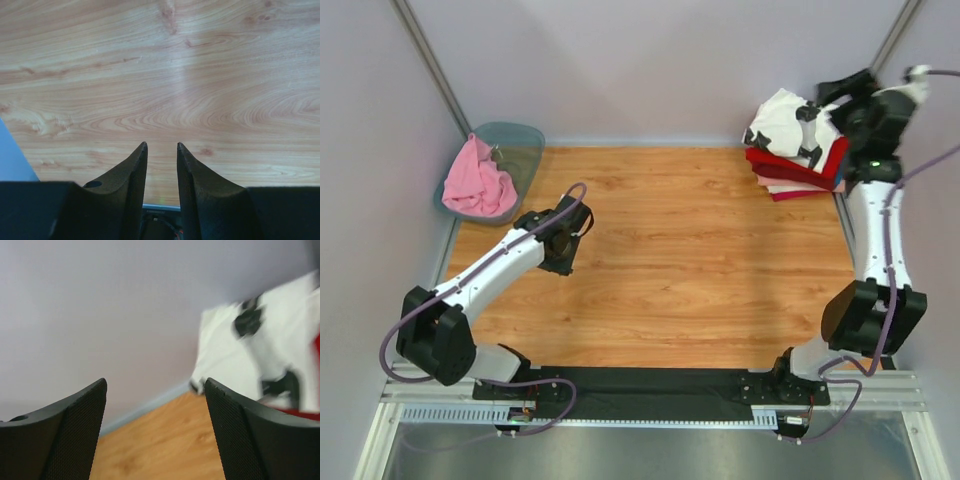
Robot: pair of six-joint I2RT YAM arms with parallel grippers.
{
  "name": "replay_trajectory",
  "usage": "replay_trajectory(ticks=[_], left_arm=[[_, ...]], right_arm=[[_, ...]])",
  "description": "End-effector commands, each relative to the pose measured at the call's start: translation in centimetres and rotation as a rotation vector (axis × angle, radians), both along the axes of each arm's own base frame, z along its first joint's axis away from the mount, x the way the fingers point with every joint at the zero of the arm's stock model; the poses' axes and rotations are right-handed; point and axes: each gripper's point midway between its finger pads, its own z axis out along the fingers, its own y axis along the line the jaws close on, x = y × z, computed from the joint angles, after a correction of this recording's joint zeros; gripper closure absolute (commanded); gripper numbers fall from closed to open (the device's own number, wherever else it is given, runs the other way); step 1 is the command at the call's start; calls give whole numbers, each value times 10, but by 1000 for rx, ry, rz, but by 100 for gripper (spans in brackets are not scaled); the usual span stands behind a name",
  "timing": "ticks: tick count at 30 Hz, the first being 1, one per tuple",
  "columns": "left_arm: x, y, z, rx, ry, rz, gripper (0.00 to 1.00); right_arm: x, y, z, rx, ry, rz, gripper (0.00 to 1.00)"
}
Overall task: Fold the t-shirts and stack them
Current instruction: Reset both grippers
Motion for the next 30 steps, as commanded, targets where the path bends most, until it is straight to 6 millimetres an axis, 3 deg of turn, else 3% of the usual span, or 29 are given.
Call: replay_trajectory(ticks=[1, 2, 3, 4, 5, 6, 7, 9, 10, 12, 13, 15, 16, 17, 20, 22, 24, 25, 26, 30], left_arm=[[9, -1, 22, -22, -93, -8, 63], [9, -1, 26, -29, -111, -8, 63], [10, -1, 29, -33, -125, -7, 63], [11, -1, 31, -35, -135, -7, 63], [11, 1, 36, -39, -159, -3, 62], [12, 1, 40, -43, -175, -1, 63], [12, 2, 42, -48, -189, 0, 63], [14, 3, 55, -69, -250, 7, 63], [14, 4, 60, -77, -274, 12, 63], [15, 10, 77, -85, -353, 31, 63], [15, 14, 82, -86, -383, 43, 62], [14, 20, 102, -115, -482, 62, 62], [13, 22, 106, -121, -507, 67, 62], [12, 24, 120, -146, -573, 71, 61], [8, 32, 139, -174, -679, 86, 60], [3, 39, 149, -189, -738, 98, 58], [2, 47, 153, -184, -792, 129, 47], [-1, 51, 159, -196, -829, 144, 39], [0, 53, 165, -198, -866, 157, 33], [-4, 67, 184, -179, -934, 207, 29]], right_arm=[[3, 155, -65, -4, 105, 327, 20], [-3, 191, -92, -19, 154, 402, 19], [-10, 219, -106, -44, 179, 468, 20], [-26, 271, -121, -79, 211, 575, 19], [-36, 294, -136, -127, 238, 625, 19], [-48, 314, -164, -157, 293, 672, 19], [-72, 352, -182, -191, 337, 757, 20], [-104, 379, -222, -238, 425, 843, 19], [-129, 400, -236, -267, 454, 902, 19], [-157, 414, -258, -284, 485, 946, 19], [-184, 420, -280, -302, 514, 988, 18], [-207, 421, -294, -298, 530, 1004, 17], [-228, 420, -314, -322, 555, 1028, 17], [-237, 415, -310, -324, 535, 1023, 16], [-253, 389, -322, -365, 509, 948, 15], [-256, 383, -303, -350, 403, 935, 13], [-262, 370, -309, -361, 395, 911, 11], [-263, 365, -296, -362, 350, 904, 11], [-266, 360, -298, -376, 346, 900, 11], [-266, 340, -284, -414, 289, 842, 9]])
